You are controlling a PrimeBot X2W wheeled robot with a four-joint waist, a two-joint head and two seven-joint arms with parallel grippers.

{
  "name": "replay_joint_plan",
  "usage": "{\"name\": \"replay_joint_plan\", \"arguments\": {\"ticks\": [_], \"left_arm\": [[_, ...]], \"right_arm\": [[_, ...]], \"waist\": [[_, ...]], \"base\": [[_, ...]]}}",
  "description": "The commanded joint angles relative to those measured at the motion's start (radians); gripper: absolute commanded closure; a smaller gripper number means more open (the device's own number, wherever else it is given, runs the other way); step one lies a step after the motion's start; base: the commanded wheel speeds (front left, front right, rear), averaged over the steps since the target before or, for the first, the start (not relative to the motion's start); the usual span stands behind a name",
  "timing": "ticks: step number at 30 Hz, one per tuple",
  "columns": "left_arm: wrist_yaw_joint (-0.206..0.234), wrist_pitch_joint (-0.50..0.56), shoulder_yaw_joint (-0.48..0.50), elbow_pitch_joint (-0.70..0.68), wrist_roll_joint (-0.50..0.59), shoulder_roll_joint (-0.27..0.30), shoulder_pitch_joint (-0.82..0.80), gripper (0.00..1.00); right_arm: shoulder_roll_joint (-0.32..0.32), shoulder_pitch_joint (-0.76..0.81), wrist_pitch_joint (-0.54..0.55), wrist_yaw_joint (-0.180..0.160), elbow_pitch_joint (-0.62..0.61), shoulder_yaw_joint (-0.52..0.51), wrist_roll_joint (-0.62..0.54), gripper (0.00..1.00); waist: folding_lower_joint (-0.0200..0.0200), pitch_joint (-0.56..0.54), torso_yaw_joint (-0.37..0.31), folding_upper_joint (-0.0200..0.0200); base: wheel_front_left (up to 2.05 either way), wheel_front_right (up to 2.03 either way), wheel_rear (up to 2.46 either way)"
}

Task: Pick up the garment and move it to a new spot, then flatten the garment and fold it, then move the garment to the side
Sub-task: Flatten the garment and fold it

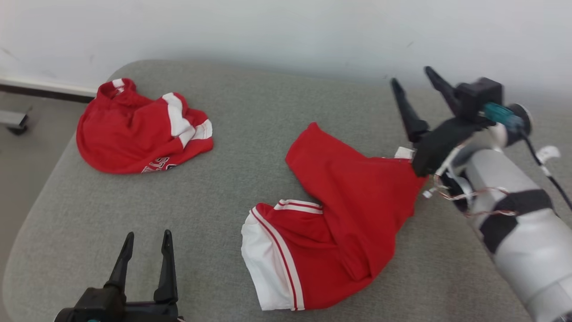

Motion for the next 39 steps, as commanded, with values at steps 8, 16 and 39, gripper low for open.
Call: {"name": "replay_joint_plan", "arguments": {"ticks": [8, 16, 39], "left_arm": [[-0.010, -0.004, 0.036, -0.027, 0.024, -0.001, 0.041, 0.00], [-0.015, -0.004, 0.034, -0.038, 0.027, -0.001, 0.038, 0.00], [-0.023, -0.004, 0.014, -0.017, 0.013, -0.001, -0.022, 0.00]], "right_arm": [[-0.104, 0.269, -0.005, -0.002, -0.168, -0.133, -0.038, 0.00], [-0.086, 0.459, -0.003, -0.002, -0.215, -0.186, -0.054, 0.00], [0.001, 0.353, 0.004, -0.002, 0.075, -0.050, -0.041, 0.00]], "waist": [[0.0000, -0.040, -0.078, -0.0001], [0.0000, -0.029, -0.089, -0.0001], [0.0000, 0.044, 0.020, -0.0001]], "base": [[0.00, 0.00, 0.00], [0.00, 0.00, 0.00], [0.00, 0.00, 0.00]]}}
